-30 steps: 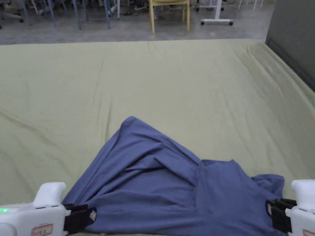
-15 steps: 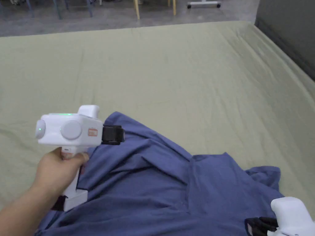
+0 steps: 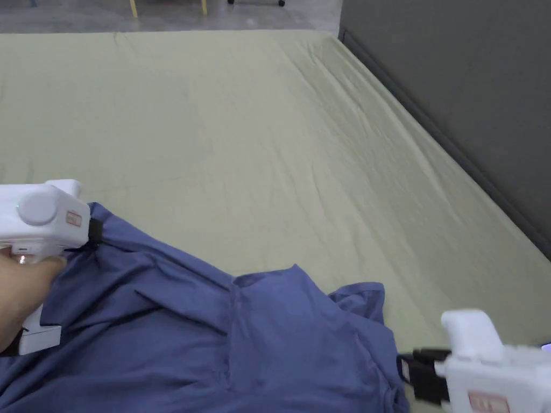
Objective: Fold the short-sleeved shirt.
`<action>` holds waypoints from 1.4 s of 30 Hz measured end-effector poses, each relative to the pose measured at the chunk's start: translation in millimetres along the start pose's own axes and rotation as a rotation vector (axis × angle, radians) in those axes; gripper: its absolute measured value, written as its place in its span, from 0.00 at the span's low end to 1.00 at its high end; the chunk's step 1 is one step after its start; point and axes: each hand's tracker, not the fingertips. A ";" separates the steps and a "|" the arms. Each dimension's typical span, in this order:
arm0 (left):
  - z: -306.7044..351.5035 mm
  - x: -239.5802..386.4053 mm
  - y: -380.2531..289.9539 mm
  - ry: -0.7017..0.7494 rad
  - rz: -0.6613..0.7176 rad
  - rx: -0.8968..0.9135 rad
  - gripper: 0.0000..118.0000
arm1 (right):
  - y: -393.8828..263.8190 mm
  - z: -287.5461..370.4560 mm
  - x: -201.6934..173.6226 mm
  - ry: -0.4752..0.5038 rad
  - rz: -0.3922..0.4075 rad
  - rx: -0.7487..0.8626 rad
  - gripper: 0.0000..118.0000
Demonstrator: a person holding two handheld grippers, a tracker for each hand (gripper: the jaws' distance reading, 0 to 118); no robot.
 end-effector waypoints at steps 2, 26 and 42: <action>10.9 -11.0 3.1 -0.039 0.056 -0.005 0.00 | 37.4 -19.2 8.6 -0.020 0.010 0.007 0.88; 68.7 -27.5 -16.0 0.012 0.050 0.025 0.00 | 45.3 -75.0 -7.5 -0.116 -0.036 -0.158 0.06; 358.9 -78.4 82.4 0.023 0.168 0.643 0.00 | 235.0 158.0 -91.7 -0.359 0.381 0.584 0.05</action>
